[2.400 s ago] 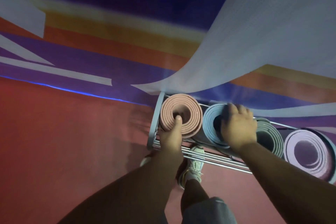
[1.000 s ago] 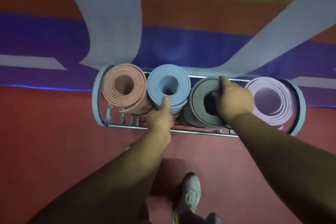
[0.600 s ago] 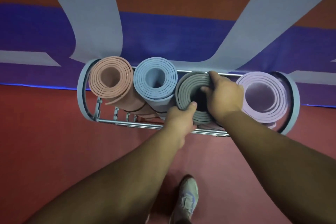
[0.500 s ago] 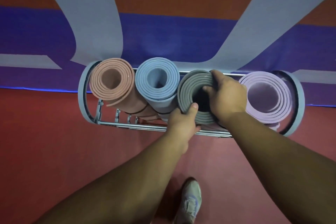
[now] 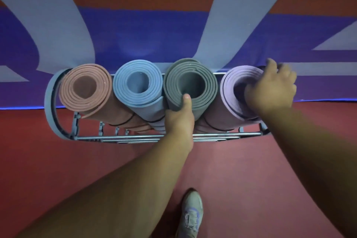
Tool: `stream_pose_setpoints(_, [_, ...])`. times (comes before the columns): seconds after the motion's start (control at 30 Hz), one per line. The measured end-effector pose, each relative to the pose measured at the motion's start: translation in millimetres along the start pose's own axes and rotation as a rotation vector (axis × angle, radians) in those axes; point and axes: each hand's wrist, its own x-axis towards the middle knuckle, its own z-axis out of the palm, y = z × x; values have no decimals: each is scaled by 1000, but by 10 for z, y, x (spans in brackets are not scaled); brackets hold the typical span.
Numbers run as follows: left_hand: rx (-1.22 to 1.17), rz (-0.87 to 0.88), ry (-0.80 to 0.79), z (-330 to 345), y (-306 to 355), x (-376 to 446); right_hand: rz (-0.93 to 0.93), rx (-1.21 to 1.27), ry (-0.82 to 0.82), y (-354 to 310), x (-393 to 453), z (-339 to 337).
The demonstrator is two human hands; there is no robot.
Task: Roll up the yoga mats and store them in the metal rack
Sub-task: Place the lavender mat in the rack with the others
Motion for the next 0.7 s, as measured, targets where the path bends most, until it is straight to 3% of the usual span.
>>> stream_pose_setpoints(0.13, [-34, -206, -334, 236, -173, -384, 31, -106, -12, 58, -24, 30])
stream_pose_setpoints(0.2, [-3, -207, -458, 424, -155, -487, -16, -163, -17, 113, -32, 50])
stream_pose_setpoints(0.4, [172, -191, -502, 757, -98, -486, -200, -157, -136, 242, -21, 81])
stream_pose_setpoints(0.53, [190, -252, -518, 832, -165, -454, -181, -262, -174, 263, 126, 68])
stream_pose_setpoints(0.7, [200, -192, -467, 890, -241, -398, -211, -161, -146, 325, 211, 70])
